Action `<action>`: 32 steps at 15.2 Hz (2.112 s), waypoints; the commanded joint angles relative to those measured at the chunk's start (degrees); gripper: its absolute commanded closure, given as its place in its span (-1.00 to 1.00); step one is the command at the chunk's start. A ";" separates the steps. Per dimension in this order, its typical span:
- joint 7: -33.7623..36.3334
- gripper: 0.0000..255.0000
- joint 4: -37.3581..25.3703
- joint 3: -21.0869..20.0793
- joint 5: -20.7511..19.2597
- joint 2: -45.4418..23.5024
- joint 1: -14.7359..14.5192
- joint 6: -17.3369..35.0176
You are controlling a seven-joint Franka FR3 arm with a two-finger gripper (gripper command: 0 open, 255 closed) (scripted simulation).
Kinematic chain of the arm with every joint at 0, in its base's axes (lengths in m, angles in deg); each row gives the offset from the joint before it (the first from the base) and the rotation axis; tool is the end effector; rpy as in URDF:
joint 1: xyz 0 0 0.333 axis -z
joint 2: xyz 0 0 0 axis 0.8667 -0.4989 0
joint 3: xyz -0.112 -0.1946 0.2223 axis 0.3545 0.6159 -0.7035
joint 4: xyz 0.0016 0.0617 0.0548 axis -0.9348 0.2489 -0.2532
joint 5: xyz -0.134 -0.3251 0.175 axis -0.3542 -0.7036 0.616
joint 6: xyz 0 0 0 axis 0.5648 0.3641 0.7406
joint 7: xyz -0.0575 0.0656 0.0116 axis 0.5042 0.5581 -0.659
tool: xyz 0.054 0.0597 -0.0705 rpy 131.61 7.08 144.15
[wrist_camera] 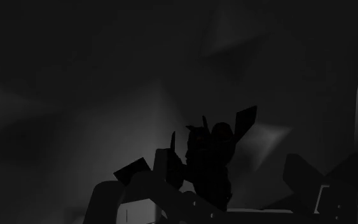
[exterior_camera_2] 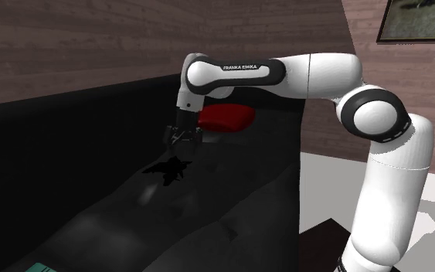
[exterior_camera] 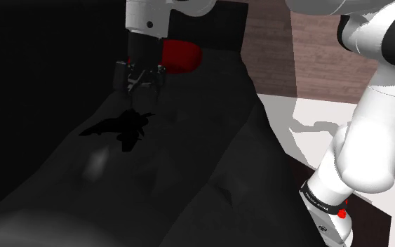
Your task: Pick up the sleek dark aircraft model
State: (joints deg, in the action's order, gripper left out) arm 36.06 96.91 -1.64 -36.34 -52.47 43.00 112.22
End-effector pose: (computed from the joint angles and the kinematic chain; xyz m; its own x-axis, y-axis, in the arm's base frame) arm 0.4593 0.3926 0.5787 0.9333 0.3573 -0.0351 0.3304 -0.8930 -0.3056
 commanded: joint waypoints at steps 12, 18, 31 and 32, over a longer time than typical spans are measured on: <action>-1.50 1.00 5.42 -0.19 0.46 -0.56 -0.24 5.69; -1.51 1.00 5.42 -0.18 0.47 -0.54 -0.22 5.67; 1.22 1.00 -4.79 -0.26 -0.38 -1.42 -0.40 -3.34; 1.48 1.00 -5.79 -0.28 -0.48 -1.61 -0.44 -4.12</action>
State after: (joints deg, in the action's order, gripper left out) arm 37.25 92.38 -1.91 -36.66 -53.76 42.60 109.03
